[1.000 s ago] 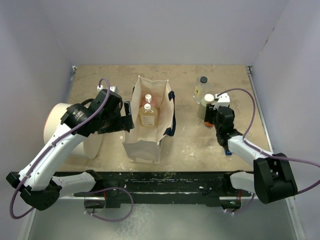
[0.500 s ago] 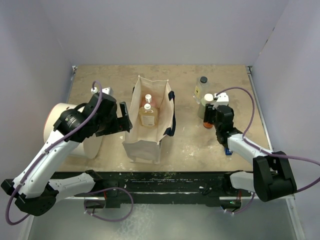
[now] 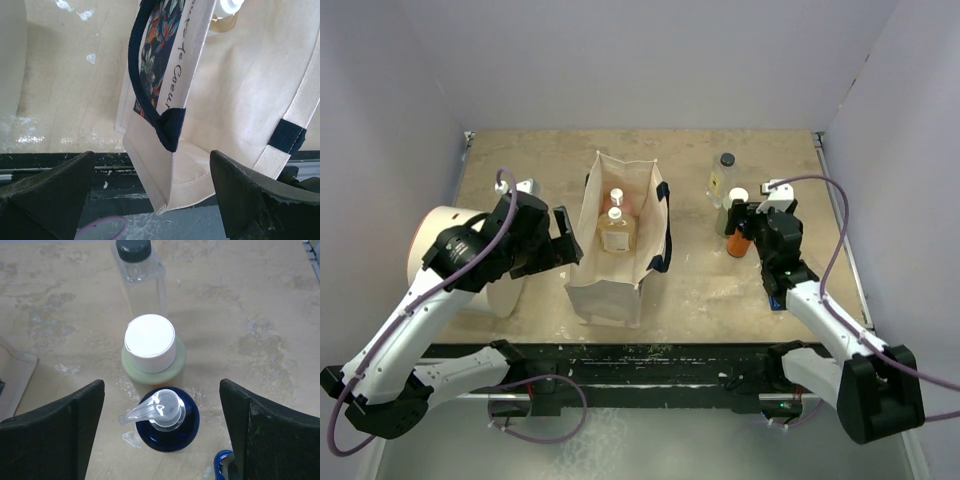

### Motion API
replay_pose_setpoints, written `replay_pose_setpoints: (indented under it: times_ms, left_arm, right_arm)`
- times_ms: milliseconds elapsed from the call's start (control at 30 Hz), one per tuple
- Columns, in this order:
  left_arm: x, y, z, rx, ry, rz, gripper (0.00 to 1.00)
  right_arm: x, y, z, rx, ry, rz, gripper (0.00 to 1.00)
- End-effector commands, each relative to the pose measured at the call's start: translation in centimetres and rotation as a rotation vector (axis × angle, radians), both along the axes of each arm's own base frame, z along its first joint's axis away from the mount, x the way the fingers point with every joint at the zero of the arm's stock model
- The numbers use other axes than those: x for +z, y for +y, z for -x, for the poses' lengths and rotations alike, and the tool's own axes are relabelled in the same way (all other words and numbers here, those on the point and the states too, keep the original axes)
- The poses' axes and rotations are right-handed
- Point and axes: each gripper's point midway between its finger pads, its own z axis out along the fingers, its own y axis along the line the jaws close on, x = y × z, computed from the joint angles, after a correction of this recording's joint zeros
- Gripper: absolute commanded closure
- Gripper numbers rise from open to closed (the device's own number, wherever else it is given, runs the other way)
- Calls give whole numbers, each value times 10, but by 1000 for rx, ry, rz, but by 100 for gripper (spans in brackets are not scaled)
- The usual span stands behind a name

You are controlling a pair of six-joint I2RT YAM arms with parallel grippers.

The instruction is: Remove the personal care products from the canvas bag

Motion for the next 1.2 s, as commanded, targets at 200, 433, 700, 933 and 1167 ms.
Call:
replay_pose_setpoints:
  times_ms: [200, 433, 700, 933, 1167]
  left_arm:
    - [-18, -14, 10, -1, 65, 96, 1]
    - [-29, -14, 20, -4, 118, 97, 1]
    - [-25, -10, 21, 19, 115, 95, 1]
    - [-15, -1, 24, 40, 70, 108, 1]
    - [-6, 6, 18, 42, 46, 52, 1]
  right_arm:
    - [81, 19, 18, 127, -143, -69, 0]
    - [147, 80, 21, 438, -240, -167, 0]
    - [194, 184, 24, 732, -302, -80, 0]
    - [191, 265, 25, 942, -297, 14, 0]
    - [157, 308, 18, 1036, -200, 114, 0]
